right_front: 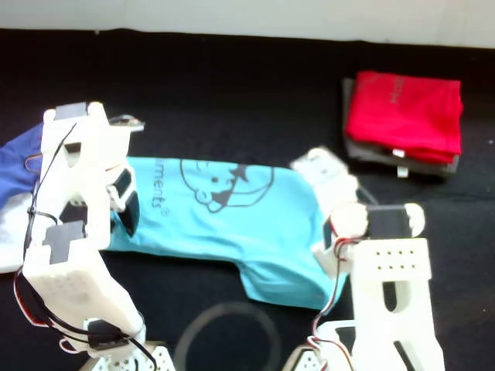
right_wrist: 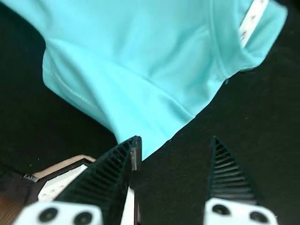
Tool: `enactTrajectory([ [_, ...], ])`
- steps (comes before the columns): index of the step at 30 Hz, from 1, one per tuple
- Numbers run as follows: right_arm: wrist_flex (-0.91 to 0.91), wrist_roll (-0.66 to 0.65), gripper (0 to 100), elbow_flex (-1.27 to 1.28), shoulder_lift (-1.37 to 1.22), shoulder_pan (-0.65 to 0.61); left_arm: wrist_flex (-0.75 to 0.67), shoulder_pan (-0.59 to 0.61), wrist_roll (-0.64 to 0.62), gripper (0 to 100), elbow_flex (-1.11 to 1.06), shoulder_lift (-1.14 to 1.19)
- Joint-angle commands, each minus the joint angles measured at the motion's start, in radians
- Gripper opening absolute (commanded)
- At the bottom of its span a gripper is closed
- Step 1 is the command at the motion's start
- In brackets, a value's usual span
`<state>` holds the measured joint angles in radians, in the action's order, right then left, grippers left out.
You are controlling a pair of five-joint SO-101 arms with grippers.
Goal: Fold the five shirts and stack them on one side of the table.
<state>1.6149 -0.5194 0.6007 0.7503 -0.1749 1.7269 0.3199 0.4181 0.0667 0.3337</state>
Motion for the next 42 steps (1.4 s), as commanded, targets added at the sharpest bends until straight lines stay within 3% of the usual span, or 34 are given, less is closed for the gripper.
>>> enactTrajectory([
  [1, -0.119, -0.002, 22.4, -0.073, 0.008, -0.004, 0.031, 0.016, 0.006, 16, 0.139, -0.056],
  [5, -0.298, -0.002, 15.7, -0.042, -0.051, -0.004, 0.029, 0.016, 0.002, 15, 0.314, -0.044],
  [8, -0.380, 0.008, 0.2, -0.045, -0.182, -0.004, 0.015, -0.016, -0.021, 0, 0.366, -0.031],
  [16, -0.710, 0.152, 0.5, -0.050, -0.634, -0.004, -0.193, -0.186, -0.133, 1, 0.375, 0.236],
  [20, -0.823, 0.155, 0.5, -0.068, -0.799, 0.004, -0.304, -0.176, -0.133, 1, 0.387, 0.361],
  [24, -0.886, 0.155, 0.5, -0.194, -0.958, 0.048, -0.321, -0.101, -0.133, 1, 0.510, 0.478],
  [34, -0.862, 0.158, 0.5, -0.822, -1.431, 0.051, -0.311, -0.025, -0.137, 1, 1.053, 0.789],
  [42, -0.472, 0.158, 0.5, -1.230, -1.541, 0.019, -0.049, -0.031, -0.153, 1, 1.334, 0.852],
])
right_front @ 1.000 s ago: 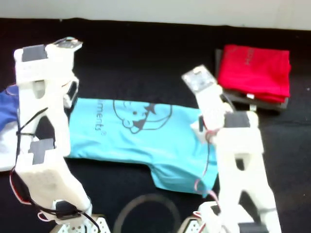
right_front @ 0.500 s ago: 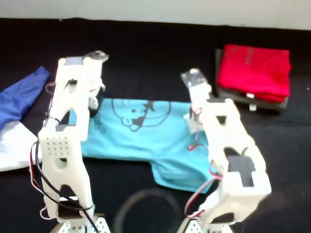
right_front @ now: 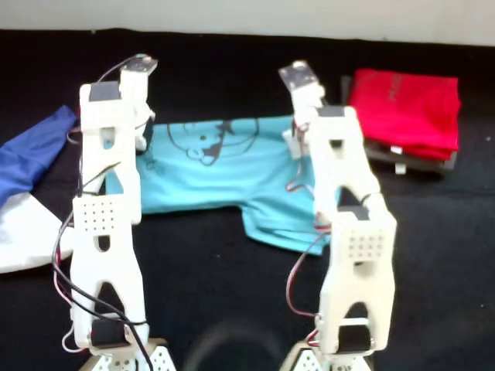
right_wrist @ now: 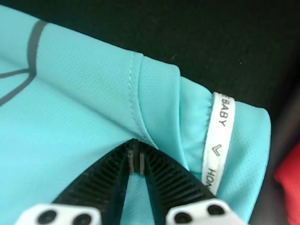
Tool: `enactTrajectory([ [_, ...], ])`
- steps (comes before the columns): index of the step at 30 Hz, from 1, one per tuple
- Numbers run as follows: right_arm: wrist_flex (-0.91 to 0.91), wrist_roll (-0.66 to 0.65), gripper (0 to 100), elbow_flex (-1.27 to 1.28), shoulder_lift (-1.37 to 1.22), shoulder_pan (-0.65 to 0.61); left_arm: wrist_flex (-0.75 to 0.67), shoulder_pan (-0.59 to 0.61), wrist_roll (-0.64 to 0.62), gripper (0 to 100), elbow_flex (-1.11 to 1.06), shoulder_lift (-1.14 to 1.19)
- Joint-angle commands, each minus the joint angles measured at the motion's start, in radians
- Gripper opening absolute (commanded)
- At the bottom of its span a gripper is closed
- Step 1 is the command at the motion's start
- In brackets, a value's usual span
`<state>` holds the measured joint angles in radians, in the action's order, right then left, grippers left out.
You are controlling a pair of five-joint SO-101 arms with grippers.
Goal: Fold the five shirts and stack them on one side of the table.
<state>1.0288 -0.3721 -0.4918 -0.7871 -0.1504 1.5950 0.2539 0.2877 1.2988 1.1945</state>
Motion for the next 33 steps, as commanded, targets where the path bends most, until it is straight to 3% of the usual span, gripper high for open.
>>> enactTrajectory([
  [1, 0.159, 0.012, 0.5, -0.186, -0.002, -0.010, 0.117, 0.035, -0.034, 1, 0.136, -0.008],
  [4, 0.294, 0.012, 0.5, -0.340, -0.004, -0.028, 0.186, 0.038, -0.041, 1, 0.220, -0.012],
  [8, 0.438, 0.012, 0.5, -0.532, -0.005, -0.059, 0.189, 0.064, -0.043, 1, 0.170, -0.101],
  [11, 0.518, 0.012, 0.5, -0.659, -0.010, -0.087, 0.189, 0.068, -0.043, 1, -0.022, -0.282],
  [15, 0.633, 0.012, 0.5, -0.786, -0.012, -0.127, 0.183, 0.050, -0.034, 1, -0.432, -0.556],
  [24, 0.736, 0.012, 0.5, -0.878, -0.004, -0.180, -0.215, 0.041, -0.037, 1, -1.087, -0.727],
  [29, 0.739, 0.061, 0.5, -0.878, 0.039, -0.182, -0.373, 0.104, -0.038, 1, -1.230, -0.736],
  [33, 0.739, 0.107, 0.5, -0.777, 0.182, -0.189, -0.385, 0.176, -0.038, 1, -1.259, -0.733],
])
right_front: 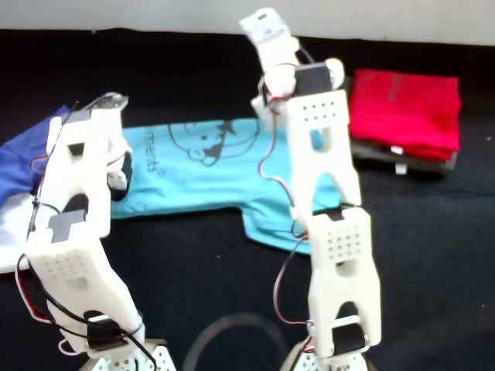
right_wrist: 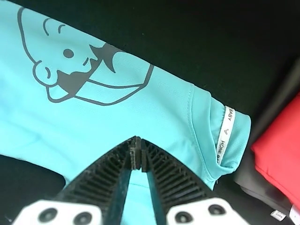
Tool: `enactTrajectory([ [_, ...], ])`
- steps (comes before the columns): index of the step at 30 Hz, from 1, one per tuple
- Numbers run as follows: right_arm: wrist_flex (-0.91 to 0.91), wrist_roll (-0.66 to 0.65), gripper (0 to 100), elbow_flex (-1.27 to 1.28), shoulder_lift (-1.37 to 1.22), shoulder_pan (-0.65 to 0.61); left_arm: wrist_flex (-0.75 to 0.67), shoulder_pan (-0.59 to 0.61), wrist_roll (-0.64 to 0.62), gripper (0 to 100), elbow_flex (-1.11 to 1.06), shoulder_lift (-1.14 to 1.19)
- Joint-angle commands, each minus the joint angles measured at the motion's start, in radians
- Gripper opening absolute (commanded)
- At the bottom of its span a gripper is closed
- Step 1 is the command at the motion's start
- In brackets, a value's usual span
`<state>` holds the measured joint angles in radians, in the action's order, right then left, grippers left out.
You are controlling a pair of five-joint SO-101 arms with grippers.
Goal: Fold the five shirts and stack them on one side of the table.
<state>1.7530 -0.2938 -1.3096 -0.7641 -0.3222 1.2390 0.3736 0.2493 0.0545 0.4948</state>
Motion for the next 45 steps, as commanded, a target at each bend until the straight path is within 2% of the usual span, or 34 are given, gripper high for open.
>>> enactTrajectory([
  [1, 0.015, 0.029, 0.5, 0.091, 0.205, -0.030, -0.031, 0.068, 0.000, 1, -0.018, -0.031],
  [10, -0.019, 0.025, 0.5, 0.809, 0.475, -0.191, -0.035, 0.039, -0.002, 1, -0.019, -0.024],
  [15, -0.182, 0.025, 0.5, 1.099, 0.473, -0.156, -0.094, -0.002, -0.002, 1, -0.064, -0.016],
  [18, -0.263, -0.020, 0.5, 1.228, 0.476, -0.136, -0.114, -0.010, -0.002, 1, -0.074, -0.007],
  [24, -0.360, -0.091, 0.5, 1.331, 0.472, -0.119, -0.118, -0.010, -0.002, 1, -0.073, -0.005],
  [30, -0.427, -0.100, 0.5, 1.426, 0.472, -0.136, -0.120, -0.010, -0.002, 1, -0.073, -0.004],
  [40, -0.366, -0.132, 0.5, 1.359, 0.481, -0.191, -0.120, -0.019, 0.000, 1, -0.071, -0.002],
  [45, -0.249, -0.133, 1.9, 1.270, 0.481, -0.206, -0.120, -0.019, 0.000, 1, -0.071, -0.002],
])
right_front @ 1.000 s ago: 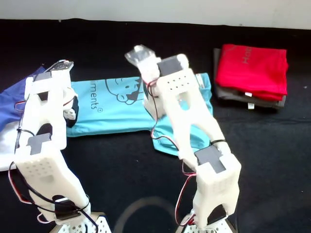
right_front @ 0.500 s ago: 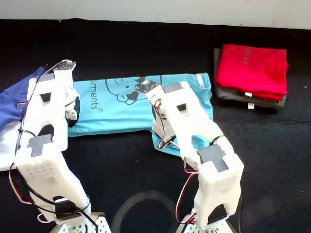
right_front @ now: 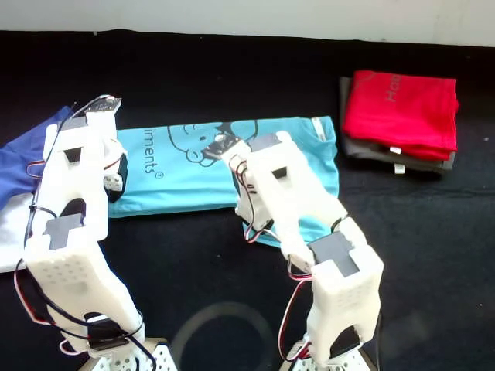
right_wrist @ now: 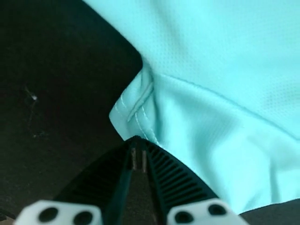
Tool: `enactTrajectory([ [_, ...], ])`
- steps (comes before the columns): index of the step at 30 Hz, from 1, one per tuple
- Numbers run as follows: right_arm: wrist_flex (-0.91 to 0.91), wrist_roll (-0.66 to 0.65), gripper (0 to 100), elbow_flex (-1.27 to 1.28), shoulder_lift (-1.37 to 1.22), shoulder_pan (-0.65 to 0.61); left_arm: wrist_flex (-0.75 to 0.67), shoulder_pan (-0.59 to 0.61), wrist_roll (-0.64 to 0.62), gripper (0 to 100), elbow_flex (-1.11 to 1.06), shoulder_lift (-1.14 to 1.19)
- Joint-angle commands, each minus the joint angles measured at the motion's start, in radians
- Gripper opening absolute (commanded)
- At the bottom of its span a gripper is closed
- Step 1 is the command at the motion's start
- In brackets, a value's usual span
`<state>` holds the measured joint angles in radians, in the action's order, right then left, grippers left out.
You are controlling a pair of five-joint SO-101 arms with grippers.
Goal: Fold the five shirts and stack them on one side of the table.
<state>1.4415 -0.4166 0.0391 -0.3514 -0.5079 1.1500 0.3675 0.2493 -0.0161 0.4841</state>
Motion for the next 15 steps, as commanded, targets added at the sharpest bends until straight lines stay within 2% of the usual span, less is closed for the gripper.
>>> enactTrajectory([
  [1, 0.084, -0.011, 3.5, -0.099, 0.068, -0.024, -0.031, -0.013, 0.000, 1, -0.001, 0.008],
  [4, 0.096, -0.012, 8.6, -0.154, 0.064, -0.021, -0.031, -0.013, 0.000, 1, -0.001, 0.008],
  [7, 0.030, -0.012, 8.7, -0.154, 0.058, -0.013, -0.031, -0.013, 0.000, 1, -0.001, 0.008],
  [15, -0.125, -0.012, 8.7, 0.056, 0.058, -0.015, -0.031, -0.013, 0.000, 1, -0.001, 0.010],
])
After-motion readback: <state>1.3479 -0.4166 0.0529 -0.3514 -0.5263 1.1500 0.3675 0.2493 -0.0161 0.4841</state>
